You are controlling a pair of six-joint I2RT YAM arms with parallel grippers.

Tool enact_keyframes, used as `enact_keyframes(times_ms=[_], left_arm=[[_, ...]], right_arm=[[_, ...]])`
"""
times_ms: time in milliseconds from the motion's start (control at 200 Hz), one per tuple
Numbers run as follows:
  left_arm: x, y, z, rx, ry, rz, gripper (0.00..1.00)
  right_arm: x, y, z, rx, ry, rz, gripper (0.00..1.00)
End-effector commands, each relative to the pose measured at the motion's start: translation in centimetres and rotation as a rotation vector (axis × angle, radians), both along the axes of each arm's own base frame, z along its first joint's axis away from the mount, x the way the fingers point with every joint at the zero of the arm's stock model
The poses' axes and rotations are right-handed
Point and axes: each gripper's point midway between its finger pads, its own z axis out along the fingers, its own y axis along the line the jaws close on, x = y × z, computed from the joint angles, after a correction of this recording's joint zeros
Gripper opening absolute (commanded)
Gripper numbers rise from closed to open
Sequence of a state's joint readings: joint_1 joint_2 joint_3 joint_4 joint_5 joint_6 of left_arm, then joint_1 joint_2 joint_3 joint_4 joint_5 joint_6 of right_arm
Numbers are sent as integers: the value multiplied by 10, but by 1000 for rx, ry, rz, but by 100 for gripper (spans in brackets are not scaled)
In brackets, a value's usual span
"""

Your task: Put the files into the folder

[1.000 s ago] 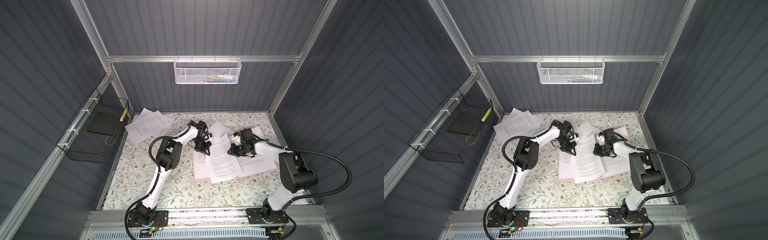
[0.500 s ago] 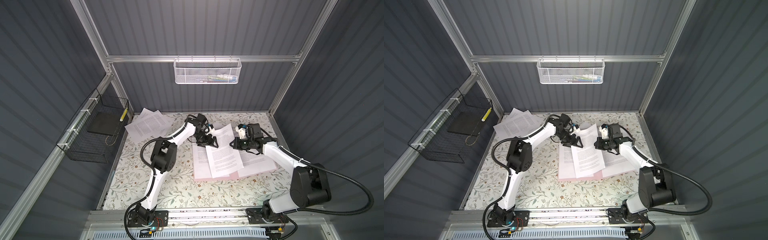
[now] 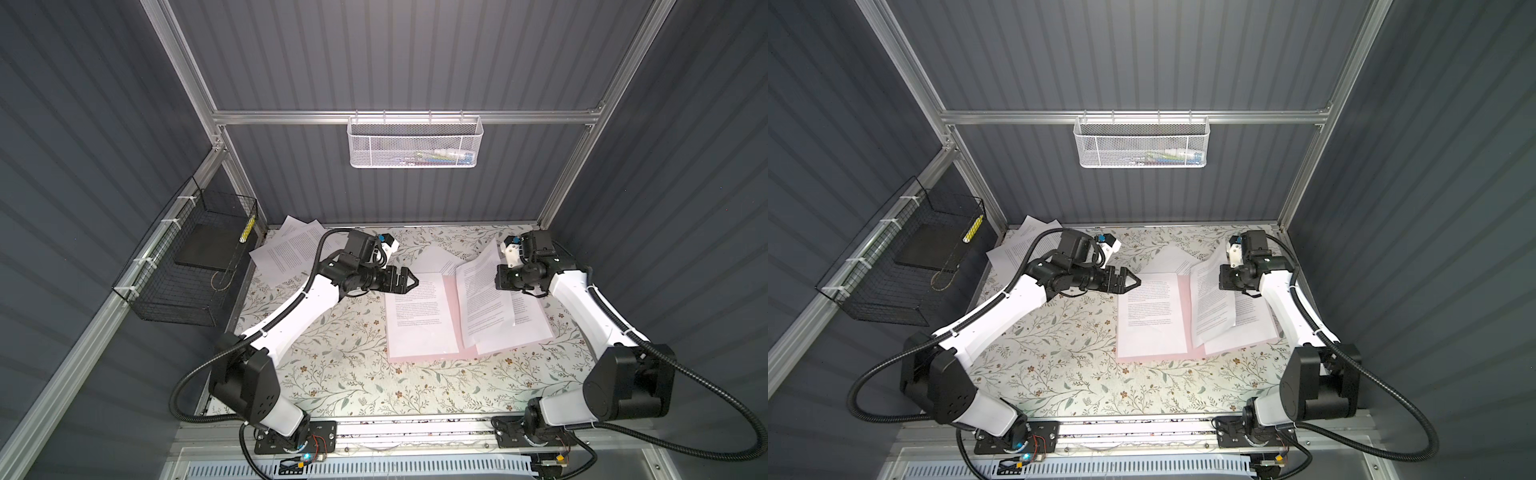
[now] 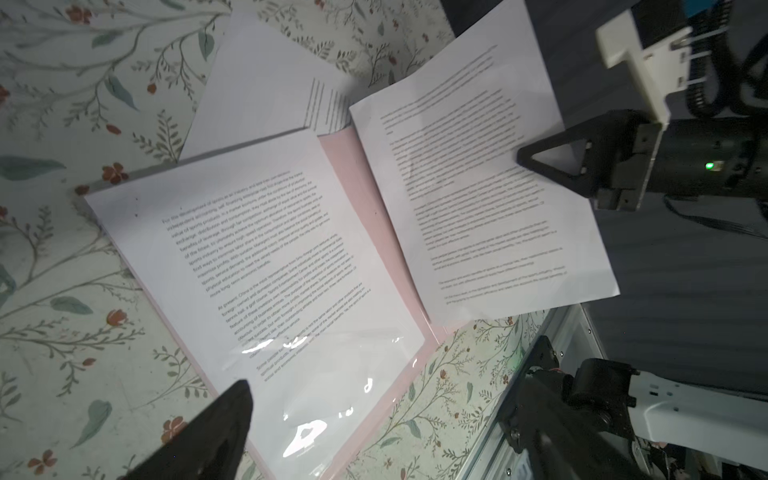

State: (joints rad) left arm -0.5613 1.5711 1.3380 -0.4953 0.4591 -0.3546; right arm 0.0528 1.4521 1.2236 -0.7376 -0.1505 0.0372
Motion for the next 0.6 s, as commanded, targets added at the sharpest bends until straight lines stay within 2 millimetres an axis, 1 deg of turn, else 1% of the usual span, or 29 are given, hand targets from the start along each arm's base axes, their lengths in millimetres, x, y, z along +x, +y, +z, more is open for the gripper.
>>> enact_keyframes(times_ms=[0, 65, 120, 180, 245, 370, 455, 555, 595], left_arm=[[-15, -11, 15, -89, 70, -51, 100], [-27, -14, 28, -145, 64, -98, 100], [-34, -8, 27, -134, 38, -108, 100], [-36, -2, 23, -115, 17, -84, 100], [-42, -1, 28, -123, 1, -101, 100], [-46, -1, 36, -146, -16, -116, 100], [-49, -2, 41, -171, -20, -129, 100], [-51, -5, 41, -184, -7, -142, 100], [-52, -6, 43, -190, -4, -149, 100]], right_arm=[[-13, -24, -1, -159, 43, 35, 0], [-12, -29, -1, -182, 22, 33, 0], [-10, -33, -2, -188, 20, 26, 0], [-7, -40, -1, -202, 16, 7, 0], [-5, -46, -2, -202, 17, -3, 0], [-3, -54, -6, -223, 58, -2, 0], [0, -56, -3, -238, 52, 9, 0], [1, -60, -3, -263, 68, 14, 0], [2, -58, -4, -258, 74, 27, 0]])
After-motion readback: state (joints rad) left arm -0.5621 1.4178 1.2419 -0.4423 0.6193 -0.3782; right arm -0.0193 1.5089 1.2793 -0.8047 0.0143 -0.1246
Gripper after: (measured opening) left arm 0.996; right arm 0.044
